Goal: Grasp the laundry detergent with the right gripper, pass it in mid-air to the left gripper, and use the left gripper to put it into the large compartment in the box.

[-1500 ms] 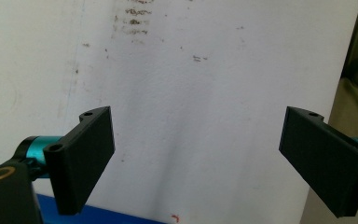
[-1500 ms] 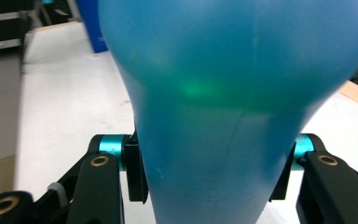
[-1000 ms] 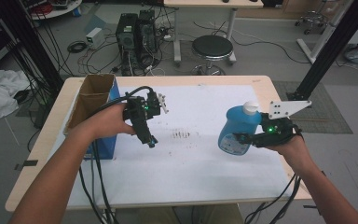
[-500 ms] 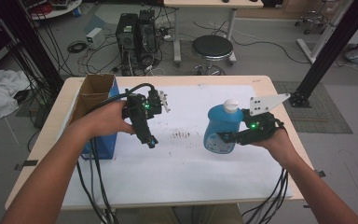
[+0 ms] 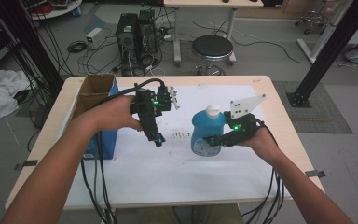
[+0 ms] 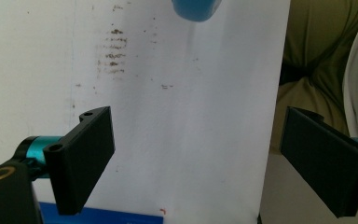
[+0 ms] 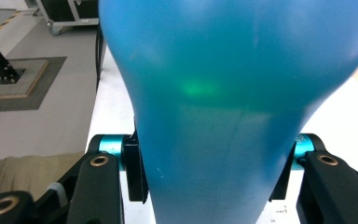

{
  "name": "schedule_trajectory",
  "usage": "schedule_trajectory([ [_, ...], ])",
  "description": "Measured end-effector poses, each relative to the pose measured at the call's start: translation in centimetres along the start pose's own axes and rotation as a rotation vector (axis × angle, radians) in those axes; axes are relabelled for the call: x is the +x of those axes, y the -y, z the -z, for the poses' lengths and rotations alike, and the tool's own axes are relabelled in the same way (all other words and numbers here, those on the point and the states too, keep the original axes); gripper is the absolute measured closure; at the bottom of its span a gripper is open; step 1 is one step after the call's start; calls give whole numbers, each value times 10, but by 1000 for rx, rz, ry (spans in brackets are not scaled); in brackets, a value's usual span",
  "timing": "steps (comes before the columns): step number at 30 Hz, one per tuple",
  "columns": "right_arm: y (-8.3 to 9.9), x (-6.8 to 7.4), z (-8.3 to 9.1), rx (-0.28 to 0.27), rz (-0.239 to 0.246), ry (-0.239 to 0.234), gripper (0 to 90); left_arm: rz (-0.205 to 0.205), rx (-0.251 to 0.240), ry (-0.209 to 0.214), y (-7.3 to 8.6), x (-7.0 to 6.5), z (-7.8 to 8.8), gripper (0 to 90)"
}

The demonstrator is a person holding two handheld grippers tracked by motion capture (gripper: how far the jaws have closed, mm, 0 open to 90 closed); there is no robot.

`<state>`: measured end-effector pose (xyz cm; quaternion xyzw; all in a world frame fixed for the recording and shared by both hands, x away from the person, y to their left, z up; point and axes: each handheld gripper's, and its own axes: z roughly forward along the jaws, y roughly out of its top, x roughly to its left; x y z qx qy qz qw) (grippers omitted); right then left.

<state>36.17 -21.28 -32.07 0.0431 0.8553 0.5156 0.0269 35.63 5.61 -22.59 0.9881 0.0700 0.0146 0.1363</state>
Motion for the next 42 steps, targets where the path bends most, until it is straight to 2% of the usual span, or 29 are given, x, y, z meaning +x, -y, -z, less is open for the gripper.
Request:
schedule_trajectory([
  [20,-11,1,-44,24,33,-76,459,-29,6,26,-23,0,-3,103],
  [42,-20,-1,-60,21,28,-101,459,-54,9,36,-45,3,-3,103],
])
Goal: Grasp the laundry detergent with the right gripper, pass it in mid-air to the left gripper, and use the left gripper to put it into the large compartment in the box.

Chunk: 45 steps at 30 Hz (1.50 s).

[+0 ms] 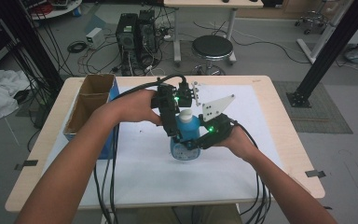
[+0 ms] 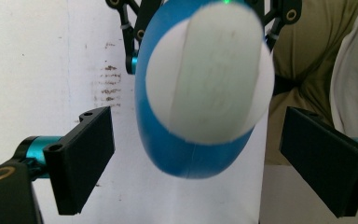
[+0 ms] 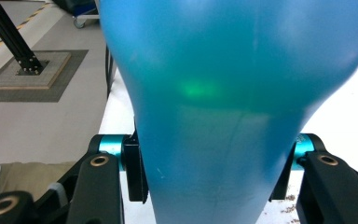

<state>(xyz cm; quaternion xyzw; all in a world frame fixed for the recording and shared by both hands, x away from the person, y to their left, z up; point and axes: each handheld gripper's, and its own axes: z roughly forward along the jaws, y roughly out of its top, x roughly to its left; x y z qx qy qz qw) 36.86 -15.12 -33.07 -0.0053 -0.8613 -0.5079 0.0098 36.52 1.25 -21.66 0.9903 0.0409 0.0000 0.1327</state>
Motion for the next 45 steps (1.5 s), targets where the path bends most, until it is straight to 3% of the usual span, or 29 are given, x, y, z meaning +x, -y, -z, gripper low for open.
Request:
schedule_trajectory([
  [29,-8,-1,-4,7,0,-6,459,-18,24,8,-11,5,-11,105],
  [32,-8,-1,-4,8,2,-6,458,-34,27,18,-11,5,-12,210],
  [45,-8,0,-5,10,2,-7,459,-37,16,19,-11,6,-11,234],
])
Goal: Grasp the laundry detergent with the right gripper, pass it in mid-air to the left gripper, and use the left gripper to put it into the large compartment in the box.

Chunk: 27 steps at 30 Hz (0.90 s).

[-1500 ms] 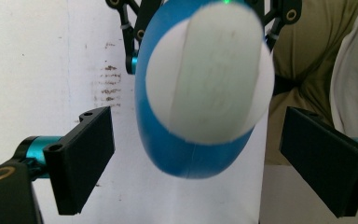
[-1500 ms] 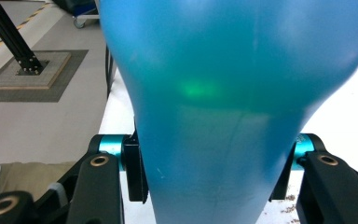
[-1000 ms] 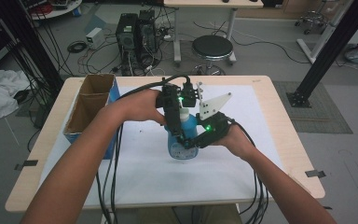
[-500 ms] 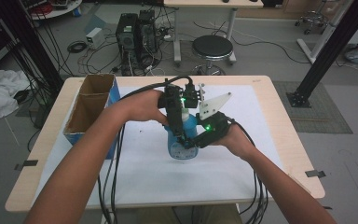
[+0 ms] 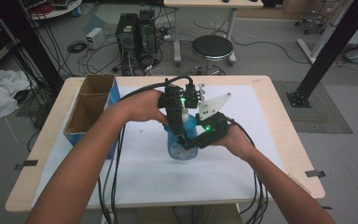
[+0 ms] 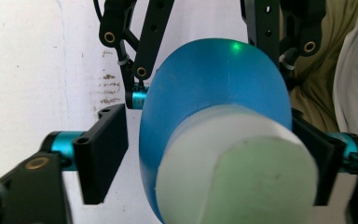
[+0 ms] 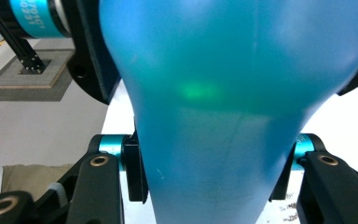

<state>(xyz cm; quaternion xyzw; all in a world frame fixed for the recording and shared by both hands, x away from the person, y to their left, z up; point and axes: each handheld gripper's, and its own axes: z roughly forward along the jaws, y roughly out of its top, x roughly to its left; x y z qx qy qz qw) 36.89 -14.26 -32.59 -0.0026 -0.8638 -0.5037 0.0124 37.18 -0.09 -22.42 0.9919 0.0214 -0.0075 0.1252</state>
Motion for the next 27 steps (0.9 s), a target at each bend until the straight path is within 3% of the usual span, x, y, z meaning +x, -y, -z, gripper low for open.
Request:
schedule_trajectory([
  [27,0,1,1,-3,-1,-4,458,-24,-15,7,-1,-3,1,375],
])
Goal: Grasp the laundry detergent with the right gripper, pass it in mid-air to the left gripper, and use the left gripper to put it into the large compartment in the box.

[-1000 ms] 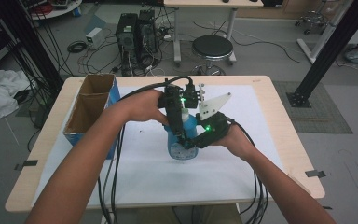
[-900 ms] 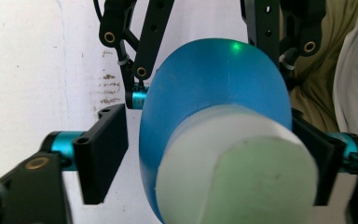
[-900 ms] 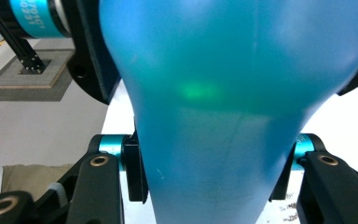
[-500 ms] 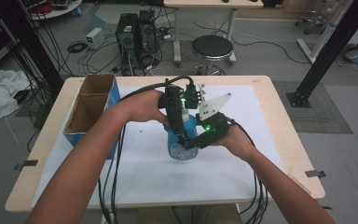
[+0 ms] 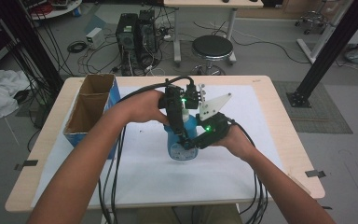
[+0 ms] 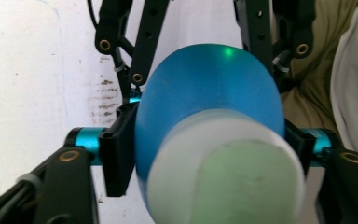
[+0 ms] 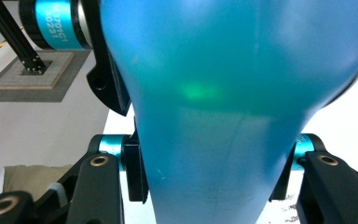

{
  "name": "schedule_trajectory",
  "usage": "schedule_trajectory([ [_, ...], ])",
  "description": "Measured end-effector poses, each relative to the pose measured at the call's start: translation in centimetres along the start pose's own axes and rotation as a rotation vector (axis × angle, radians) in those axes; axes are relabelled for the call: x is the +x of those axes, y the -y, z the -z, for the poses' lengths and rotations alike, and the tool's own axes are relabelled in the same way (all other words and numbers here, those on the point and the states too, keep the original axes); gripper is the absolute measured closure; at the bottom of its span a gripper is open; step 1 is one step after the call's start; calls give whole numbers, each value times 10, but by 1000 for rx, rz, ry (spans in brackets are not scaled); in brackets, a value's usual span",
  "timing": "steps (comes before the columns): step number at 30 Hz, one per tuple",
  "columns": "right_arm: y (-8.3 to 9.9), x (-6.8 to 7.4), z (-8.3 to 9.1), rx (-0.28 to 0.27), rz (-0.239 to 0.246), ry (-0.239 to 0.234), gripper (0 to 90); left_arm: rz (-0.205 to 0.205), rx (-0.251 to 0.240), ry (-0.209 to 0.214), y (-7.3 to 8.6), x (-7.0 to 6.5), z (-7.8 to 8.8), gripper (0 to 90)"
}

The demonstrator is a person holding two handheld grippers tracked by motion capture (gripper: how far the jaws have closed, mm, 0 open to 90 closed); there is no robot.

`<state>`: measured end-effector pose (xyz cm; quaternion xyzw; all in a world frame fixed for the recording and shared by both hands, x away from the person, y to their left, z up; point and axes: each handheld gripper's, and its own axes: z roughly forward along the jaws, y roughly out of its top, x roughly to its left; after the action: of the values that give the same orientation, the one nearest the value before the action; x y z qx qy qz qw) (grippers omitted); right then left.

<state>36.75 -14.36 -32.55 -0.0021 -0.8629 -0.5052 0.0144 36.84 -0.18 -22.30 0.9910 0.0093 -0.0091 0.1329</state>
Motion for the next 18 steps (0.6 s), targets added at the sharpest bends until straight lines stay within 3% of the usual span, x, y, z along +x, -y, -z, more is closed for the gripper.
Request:
schedule_trajectory([
  [18,-1,1,5,-10,17,3,445,-18,-19,-23,-4,-4,5,381],
])
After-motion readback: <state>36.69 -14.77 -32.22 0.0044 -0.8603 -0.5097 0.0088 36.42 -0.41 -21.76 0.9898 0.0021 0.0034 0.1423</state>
